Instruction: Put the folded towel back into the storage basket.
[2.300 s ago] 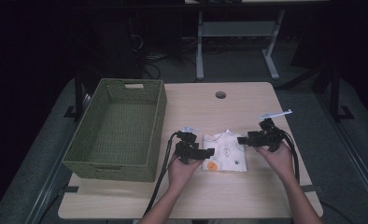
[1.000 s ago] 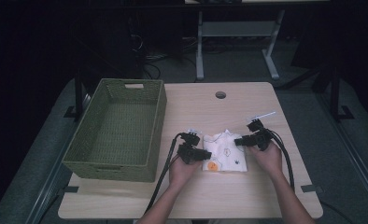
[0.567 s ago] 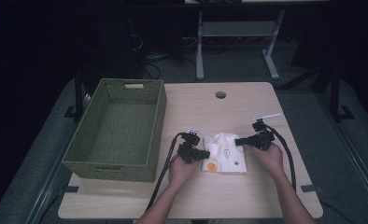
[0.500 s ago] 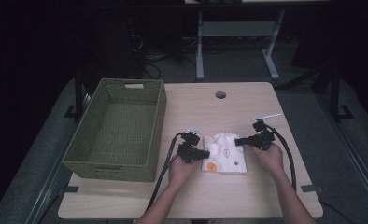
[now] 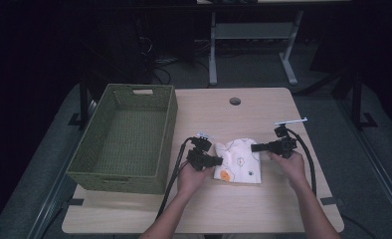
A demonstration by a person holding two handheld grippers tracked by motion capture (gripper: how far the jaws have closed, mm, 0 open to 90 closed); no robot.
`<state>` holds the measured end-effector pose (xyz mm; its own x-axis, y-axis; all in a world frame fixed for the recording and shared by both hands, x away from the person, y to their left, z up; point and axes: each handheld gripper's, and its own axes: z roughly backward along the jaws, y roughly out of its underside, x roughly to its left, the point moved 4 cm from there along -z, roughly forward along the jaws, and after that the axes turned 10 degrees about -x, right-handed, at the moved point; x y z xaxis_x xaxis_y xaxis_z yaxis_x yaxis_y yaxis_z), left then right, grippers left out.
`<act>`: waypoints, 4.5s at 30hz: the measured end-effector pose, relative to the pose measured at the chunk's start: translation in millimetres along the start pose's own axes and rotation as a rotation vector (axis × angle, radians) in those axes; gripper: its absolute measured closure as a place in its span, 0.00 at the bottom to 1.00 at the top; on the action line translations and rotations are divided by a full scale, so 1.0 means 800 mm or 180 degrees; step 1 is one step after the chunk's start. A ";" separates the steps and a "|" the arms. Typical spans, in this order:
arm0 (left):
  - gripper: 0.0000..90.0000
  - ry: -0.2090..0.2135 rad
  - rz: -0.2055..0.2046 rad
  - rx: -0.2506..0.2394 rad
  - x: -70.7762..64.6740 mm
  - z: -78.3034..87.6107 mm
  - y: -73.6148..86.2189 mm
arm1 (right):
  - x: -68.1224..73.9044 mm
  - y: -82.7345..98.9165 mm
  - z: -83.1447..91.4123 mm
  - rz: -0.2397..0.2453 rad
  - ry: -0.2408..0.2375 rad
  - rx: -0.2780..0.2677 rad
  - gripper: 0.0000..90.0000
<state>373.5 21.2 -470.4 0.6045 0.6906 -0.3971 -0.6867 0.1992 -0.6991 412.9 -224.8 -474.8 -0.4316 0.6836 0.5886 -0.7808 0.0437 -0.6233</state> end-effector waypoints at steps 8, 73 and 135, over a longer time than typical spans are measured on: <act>0.95 0.0092 -0.0053 -0.0080 -0.013 0.019 -0.019 | 0.017 -0.014 0.011 0.0005 -0.0116 -0.0073 0.94; 0.95 0.0297 -0.0137 -0.0543 0.025 0.209 -0.124 | 0.194 -0.142 -0.004 0.0447 -0.0448 -0.0207 0.94; 0.96 0.0050 0.0000 -0.0658 0.140 0.357 -0.119 | 0.330 -0.182 -0.141 0.0669 -0.0790 -0.0004 0.94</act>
<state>391.5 278.2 -278.8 0.6119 0.6792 -0.4053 -0.5903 0.0510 -0.8056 463.5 31.7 -287.0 -0.6805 0.4792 0.5543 -0.6624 -0.0788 -0.7450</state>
